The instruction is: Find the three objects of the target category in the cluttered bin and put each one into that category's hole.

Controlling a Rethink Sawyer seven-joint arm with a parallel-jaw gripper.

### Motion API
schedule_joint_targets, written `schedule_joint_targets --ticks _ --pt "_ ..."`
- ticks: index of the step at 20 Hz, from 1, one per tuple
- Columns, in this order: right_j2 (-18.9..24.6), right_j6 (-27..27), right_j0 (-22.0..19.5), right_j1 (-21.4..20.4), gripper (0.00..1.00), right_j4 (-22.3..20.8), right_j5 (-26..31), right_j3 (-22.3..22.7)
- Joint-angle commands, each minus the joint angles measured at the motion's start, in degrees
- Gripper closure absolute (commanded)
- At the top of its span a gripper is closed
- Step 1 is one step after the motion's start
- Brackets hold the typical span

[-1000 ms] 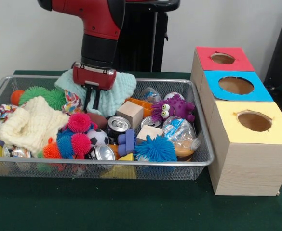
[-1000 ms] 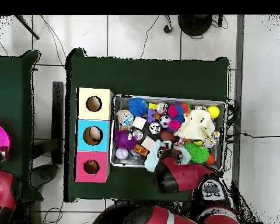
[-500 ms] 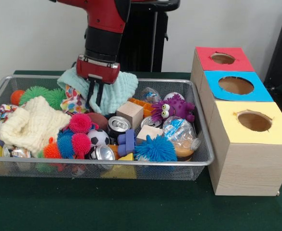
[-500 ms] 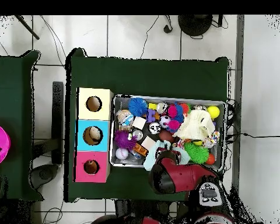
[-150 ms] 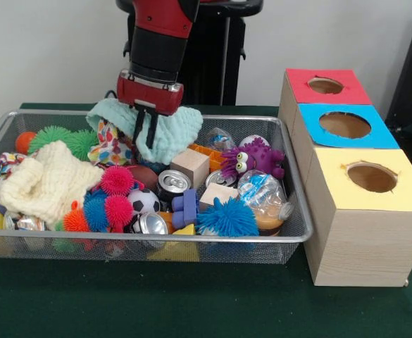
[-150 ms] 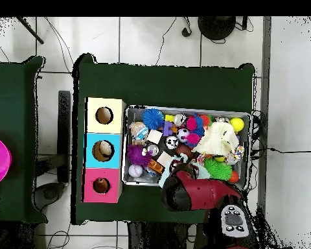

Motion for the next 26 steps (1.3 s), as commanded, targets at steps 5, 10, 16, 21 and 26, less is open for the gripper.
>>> schedule_joint_targets --ticks 5,10,16,21,26 --pt "7.6 8.5 2.6 -4.9 1.0 9.2 8.6 4.3" --pt "7.8 7.8 3.1 -8.0 1.0 12.4 12.5 5.5" --pt "7.6 7.8 4.5 -10.8 1.0 16.6 17.3 5.0" --pt "6.4 9.0 7.3 -12.1 1.0 20.0 20.7 3.9" --pt "5.8 10.1 9.5 -12.8 1.0 23.4 23.1 3.1"
